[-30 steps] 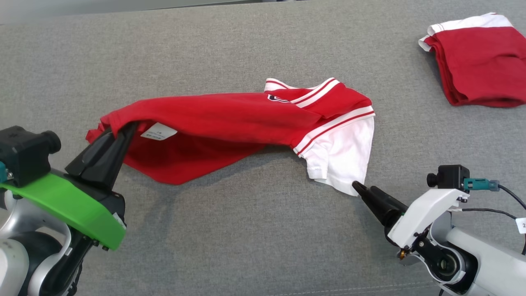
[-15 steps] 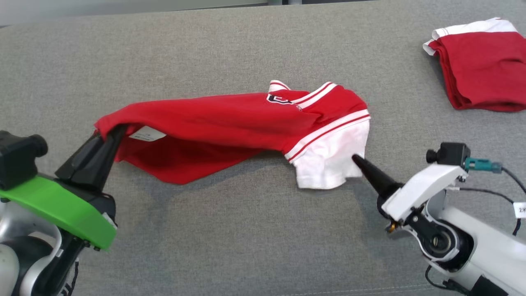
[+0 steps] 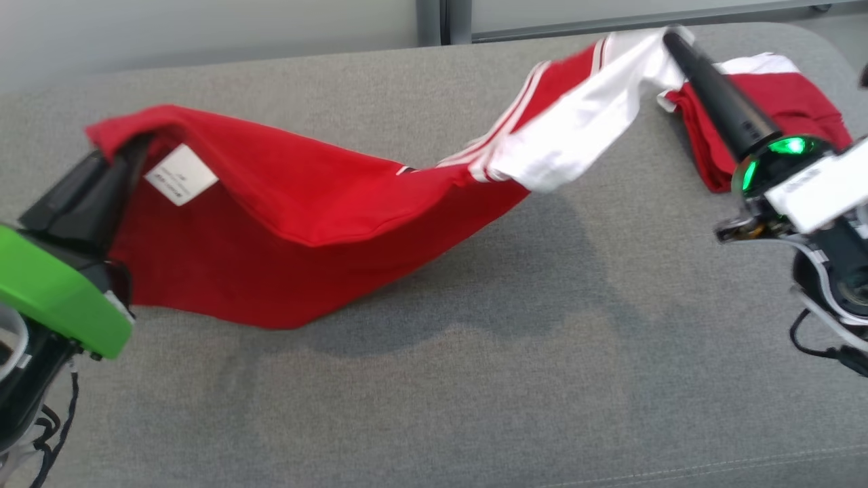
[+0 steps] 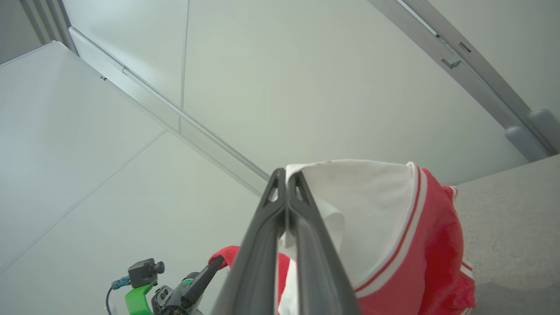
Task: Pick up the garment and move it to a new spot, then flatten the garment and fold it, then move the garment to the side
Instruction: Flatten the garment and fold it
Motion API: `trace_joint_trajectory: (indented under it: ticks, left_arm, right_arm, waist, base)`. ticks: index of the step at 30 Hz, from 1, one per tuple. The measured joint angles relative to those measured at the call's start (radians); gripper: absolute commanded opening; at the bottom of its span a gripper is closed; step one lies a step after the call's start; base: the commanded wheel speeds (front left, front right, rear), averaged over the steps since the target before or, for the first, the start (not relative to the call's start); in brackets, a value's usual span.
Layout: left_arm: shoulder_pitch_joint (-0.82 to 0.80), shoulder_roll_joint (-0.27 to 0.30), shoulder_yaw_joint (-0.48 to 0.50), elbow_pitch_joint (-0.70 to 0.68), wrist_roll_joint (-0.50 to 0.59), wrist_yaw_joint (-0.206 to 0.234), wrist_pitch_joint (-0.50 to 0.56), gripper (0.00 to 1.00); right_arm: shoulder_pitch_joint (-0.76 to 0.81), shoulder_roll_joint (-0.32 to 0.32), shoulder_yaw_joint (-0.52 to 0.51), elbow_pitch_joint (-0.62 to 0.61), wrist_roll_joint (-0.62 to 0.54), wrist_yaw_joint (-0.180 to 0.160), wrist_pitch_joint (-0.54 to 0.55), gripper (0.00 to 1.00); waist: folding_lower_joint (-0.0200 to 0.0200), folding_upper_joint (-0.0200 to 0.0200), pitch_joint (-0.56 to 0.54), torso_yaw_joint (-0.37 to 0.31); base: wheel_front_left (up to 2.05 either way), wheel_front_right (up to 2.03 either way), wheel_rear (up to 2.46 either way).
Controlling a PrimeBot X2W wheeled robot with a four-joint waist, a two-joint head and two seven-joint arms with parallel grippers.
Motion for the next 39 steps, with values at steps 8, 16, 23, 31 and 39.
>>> trace_joint_trajectory:
  ticks: [8, 16, 23, 31, 39]
  left_arm:
    - [-0.024, 0.015, -0.007, -0.124, -0.15, -0.039, 0.103, 0.0]
    - [-0.021, 0.063, 0.097, -0.292, -0.322, -0.015, 0.201, 0.0]
    - [0.012, 0.113, 0.066, -0.172, -0.36, 0.0, 0.311, 0.0]
    - [-0.173, 0.092, -0.02, 0.077, -0.281, -0.009, 0.324, 0.0]
    - [-0.594, 0.011, -0.039, 0.21, 0.047, -0.065, 0.105, 0.0]
  right_arm:
    - [-0.037, -0.069, -0.173, -0.381, 0.0, 0.152, -0.013, 0.0]
    - [0.056, -0.154, -0.393, -0.551, 0.059, 0.028, -0.025, 0.0]
    - [0.161, -0.06, -0.414, -0.46, 0.218, -0.058, -0.025, 0.0]
    - [-0.023, 0.061, -0.277, -0.205, 0.309, -0.073, -0.025, 0.0]
    - [-0.441, 0.073, -0.282, 0.27, 0.107, -0.072, -0.025, 0.0]
  waist:
    - [0.0, 0.0, -0.069, -0.038]
    - [0.0, 0.0, -0.11, -0.117]
    - [0.0, 0.0, -0.066, -0.137]
    - [0.0001, 0.0, 0.034, -0.107]
    - [0.0001, 0.0001, 0.142, -0.056]
  base:
    - [0.0, 0.0, 0.0]
    - [0.0, 0.0, 0.0]
    - [0.0, 0.0, 0.0]
    - [0.0, 0.0, 0.0]
    - [0.0, 0.0, 0.0]
